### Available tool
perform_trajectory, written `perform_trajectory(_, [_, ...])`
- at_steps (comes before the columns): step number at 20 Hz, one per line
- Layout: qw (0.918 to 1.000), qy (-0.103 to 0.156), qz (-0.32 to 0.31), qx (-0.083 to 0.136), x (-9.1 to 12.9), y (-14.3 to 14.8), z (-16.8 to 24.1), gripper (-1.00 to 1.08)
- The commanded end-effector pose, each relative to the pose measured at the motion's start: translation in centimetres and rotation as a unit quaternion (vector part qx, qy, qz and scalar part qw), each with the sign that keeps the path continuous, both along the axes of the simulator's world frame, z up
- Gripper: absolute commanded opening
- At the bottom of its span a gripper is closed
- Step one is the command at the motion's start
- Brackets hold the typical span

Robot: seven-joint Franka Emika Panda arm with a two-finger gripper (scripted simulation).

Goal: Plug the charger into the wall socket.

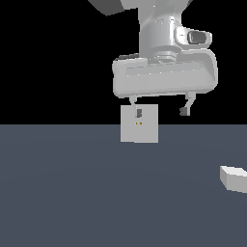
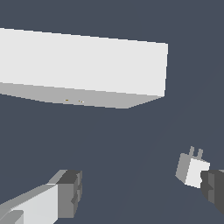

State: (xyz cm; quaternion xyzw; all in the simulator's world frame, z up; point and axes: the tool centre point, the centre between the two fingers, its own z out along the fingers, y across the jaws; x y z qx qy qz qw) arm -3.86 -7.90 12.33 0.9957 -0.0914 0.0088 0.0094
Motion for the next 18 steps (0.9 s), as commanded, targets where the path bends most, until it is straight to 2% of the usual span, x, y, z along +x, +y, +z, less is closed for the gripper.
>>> perform_trajectory(1, [0.9996, -0.009, -0.025, -0.002, -1.1, -2.1, -1.1, 1.0])
perform_trajectory(9, [0.9951, -0.034, -0.093, -0.007, -4.4, -7.3, -4.1, 1.0])
perform_trajectory(18, [0.9908, -0.046, -0.127, -0.008, -6.2, -9.7, -5.9, 1.0])
